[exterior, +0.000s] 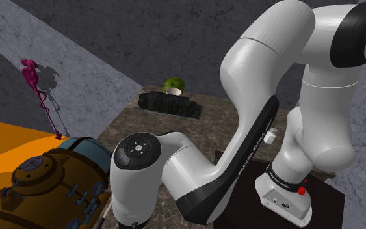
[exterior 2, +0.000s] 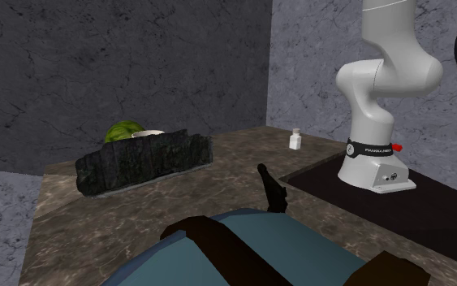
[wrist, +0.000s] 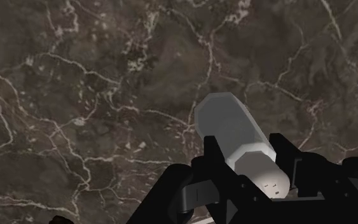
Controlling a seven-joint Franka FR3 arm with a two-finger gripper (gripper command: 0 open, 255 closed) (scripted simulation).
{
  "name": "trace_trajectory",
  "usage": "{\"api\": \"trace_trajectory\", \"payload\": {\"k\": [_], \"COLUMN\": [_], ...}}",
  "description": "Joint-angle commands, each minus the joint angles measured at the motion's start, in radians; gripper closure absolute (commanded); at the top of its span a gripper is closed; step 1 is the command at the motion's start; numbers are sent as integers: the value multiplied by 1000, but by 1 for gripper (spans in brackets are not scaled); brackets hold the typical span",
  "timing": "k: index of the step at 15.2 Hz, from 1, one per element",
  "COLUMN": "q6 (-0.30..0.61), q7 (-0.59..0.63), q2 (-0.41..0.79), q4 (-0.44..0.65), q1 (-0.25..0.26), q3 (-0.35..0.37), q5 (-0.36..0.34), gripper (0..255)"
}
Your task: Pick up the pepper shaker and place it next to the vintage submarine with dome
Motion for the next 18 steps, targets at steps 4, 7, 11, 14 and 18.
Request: {"api": "trace_trajectory", "payload": {"k": [4,7,11,14,18], "q6": [0,-23,-89,-89,-89], "q7": [0,-19,-72,-72,-72], "q2": [0,-30,-110,-110,-110], "q4": [0,-2,1,1,1], "q1": [0,-13,-43,-43,-43], "q3": [0,17,58,57,57], "q5": [0,28,108,108,108], "gripper": [0,0,0,0,0]}}
